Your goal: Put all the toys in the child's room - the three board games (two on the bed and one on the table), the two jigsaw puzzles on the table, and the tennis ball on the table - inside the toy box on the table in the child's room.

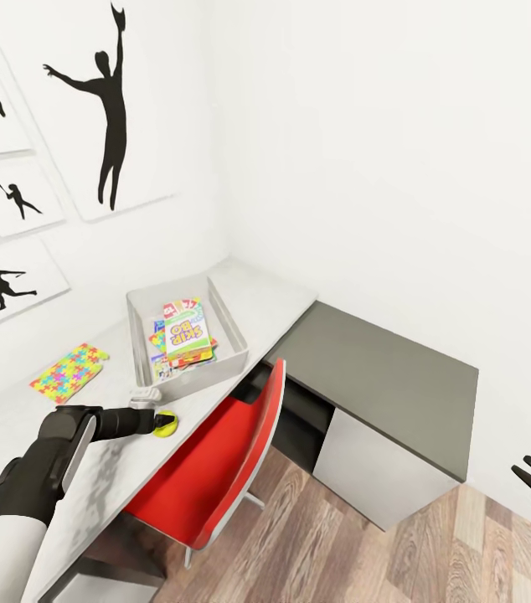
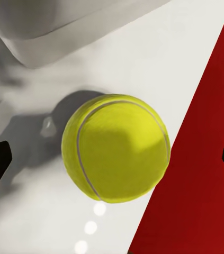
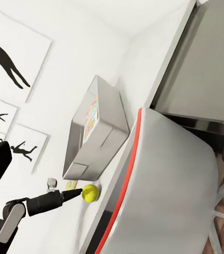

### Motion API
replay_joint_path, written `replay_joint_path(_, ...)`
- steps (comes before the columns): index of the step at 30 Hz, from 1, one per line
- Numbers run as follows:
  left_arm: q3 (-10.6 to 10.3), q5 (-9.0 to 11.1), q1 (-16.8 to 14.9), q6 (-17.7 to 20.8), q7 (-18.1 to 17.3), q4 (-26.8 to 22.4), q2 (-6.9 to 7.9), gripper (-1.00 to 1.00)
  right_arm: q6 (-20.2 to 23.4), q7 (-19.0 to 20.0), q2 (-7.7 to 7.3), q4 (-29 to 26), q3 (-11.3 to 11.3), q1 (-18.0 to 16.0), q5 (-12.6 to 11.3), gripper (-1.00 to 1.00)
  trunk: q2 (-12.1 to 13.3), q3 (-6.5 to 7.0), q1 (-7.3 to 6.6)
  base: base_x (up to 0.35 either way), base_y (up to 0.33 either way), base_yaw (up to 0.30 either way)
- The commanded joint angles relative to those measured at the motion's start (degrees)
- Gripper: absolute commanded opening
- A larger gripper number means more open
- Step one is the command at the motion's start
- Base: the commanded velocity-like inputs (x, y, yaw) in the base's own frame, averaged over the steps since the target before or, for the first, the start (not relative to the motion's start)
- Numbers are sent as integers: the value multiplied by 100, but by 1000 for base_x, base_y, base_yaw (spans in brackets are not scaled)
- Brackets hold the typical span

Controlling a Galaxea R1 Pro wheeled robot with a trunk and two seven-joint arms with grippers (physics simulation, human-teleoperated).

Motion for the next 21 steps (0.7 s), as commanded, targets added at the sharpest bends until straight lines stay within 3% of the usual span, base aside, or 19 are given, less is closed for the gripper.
replay_joint_path(1, 9, -15, -4, 33, -32, -7, -1, 100, 23, 9, -2, -2, -2, 0, -4, 100, -9, -14, 3, 0, 0, 0)
replay_joint_path(21, 9, -15, -11, 23, -31, -52, 2, 100, 23, 8, 8, -2, 7, 2, -4, 100, -9, -83, 3, 0, 0, 0)
